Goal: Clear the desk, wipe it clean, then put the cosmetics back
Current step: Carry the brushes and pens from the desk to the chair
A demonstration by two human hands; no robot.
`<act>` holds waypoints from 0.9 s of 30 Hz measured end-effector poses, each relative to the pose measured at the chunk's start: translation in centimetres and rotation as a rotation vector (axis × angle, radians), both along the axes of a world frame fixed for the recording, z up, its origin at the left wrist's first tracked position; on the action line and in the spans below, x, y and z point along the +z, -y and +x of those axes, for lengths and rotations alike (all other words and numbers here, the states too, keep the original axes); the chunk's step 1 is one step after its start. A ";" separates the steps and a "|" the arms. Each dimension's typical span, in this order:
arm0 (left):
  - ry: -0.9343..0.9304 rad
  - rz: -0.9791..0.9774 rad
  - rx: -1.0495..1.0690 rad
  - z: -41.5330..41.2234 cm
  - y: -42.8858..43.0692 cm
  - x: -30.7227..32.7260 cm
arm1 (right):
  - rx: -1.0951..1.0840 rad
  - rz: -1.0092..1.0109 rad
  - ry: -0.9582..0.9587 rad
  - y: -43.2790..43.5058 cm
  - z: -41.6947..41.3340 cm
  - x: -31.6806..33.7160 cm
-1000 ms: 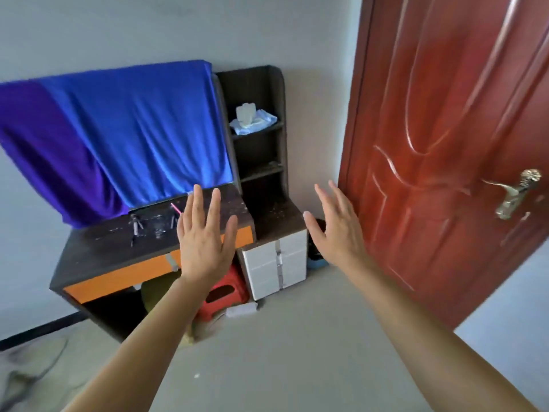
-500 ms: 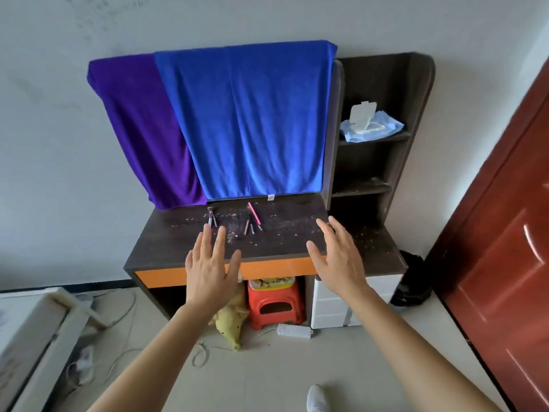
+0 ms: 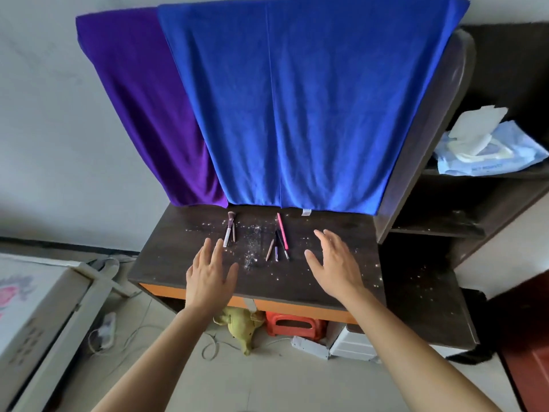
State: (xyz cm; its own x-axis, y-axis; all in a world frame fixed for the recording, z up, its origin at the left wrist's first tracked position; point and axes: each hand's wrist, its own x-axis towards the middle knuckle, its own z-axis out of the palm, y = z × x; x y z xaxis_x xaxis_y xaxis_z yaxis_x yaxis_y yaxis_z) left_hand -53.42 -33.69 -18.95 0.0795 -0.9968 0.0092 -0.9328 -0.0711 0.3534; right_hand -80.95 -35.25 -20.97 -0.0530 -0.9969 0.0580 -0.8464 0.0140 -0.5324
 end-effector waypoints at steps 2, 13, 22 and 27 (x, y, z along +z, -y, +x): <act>-0.022 0.050 0.024 1.0 2.0 -1.5 | 0.020 0.057 -0.009 2.2 1.0 -1.3; -0.086 0.248 -0.034 6.7 16.1 -7.6 | -0.112 0.304 -0.134 13.1 6.4 -5.7; -0.095 0.467 0.006 9.4 21.7 -14.2 | -0.228 0.529 -0.172 15.0 10.9 -11.4; -0.107 0.429 0.036 8.9 22.1 -16.4 | -0.252 0.513 -0.206 16.0 11.4 -13.5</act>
State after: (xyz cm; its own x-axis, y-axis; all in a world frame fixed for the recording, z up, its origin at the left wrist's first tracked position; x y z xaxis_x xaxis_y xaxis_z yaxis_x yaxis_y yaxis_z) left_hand -44.48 -55.84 -35.34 0.0925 -0.9050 -0.4152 -0.8867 -0.2646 0.3791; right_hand -69.59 -51.30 -34.45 -0.3301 -0.8584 -0.3927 -0.8685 0.4392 -0.2300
